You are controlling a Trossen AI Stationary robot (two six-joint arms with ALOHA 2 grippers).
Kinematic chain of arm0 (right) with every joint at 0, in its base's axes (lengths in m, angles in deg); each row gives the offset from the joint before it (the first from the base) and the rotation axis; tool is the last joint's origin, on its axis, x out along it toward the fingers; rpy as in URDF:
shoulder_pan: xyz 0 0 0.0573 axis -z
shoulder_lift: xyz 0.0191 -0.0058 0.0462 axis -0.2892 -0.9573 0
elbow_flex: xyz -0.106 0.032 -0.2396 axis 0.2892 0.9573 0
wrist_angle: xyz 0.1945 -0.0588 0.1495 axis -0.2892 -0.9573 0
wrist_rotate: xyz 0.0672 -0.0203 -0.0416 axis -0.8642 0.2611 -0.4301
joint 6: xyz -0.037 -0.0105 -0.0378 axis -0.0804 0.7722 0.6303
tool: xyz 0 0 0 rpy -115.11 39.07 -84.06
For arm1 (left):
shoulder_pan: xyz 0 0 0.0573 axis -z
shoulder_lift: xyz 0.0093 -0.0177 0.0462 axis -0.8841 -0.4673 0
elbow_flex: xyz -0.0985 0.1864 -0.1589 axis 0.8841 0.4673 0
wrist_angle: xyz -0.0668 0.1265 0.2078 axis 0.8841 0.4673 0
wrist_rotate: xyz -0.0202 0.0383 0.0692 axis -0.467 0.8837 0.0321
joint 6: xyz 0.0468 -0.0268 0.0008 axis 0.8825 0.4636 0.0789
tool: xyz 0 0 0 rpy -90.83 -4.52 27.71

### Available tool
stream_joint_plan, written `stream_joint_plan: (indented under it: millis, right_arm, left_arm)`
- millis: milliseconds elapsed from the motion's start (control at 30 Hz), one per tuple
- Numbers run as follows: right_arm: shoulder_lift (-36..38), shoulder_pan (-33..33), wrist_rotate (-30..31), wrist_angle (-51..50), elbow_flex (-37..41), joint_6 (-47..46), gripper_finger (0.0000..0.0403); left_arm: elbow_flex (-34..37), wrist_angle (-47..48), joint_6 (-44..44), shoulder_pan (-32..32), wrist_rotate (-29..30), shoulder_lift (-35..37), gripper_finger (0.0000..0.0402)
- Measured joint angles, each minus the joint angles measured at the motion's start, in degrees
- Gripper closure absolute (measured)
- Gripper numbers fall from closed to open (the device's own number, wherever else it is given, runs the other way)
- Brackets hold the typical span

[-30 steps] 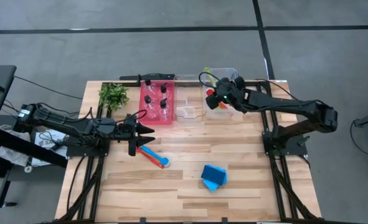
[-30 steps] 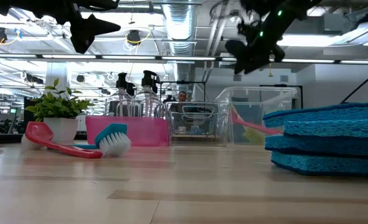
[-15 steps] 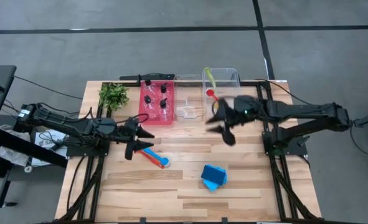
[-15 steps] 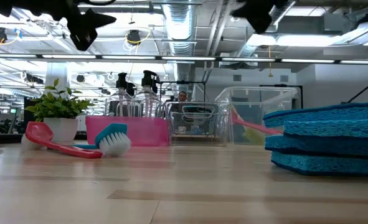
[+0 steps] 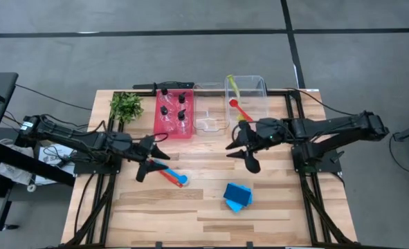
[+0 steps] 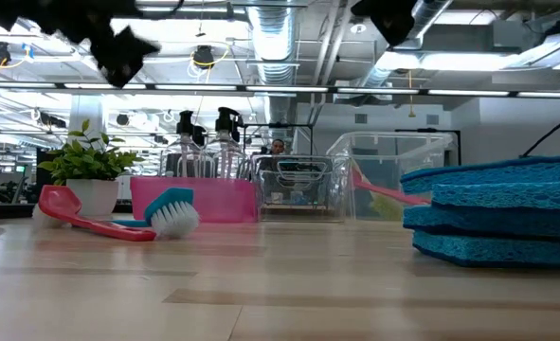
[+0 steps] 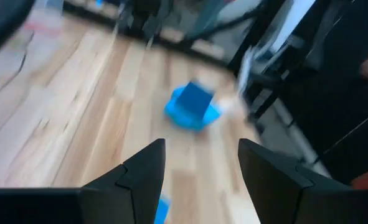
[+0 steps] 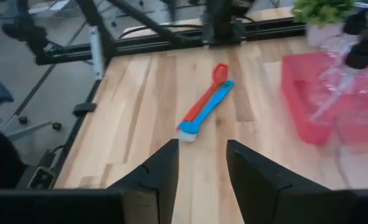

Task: Pick & Place Kitchen Sink Supplies
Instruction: Put the blue scrubbing brush into the white bin

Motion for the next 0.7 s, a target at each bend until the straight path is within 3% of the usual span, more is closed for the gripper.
stream_joint_plan:
  millis: [300,500,700]
  right_arm:
    - [-0.04,-3.91,-0.31,-0.83,0.0,-2.95,0.0275]
    - [-0.04,-5.78,-0.26,-1.62,0.0,-3.02,0.0275]
    - [-0.04,-6.84,-0.3,-1.65,0.0,-5.4,0.0277]
  left_arm:
    - [0.0,19.09,5.21,1.65,0.57,-0.02,0.0197]
    - [0.0,19.39,14.53,3.59,6.77,-2.47,0.0197]
    - [0.0,15.13,18.01,3.76,7.59,-10.74,0.0197]
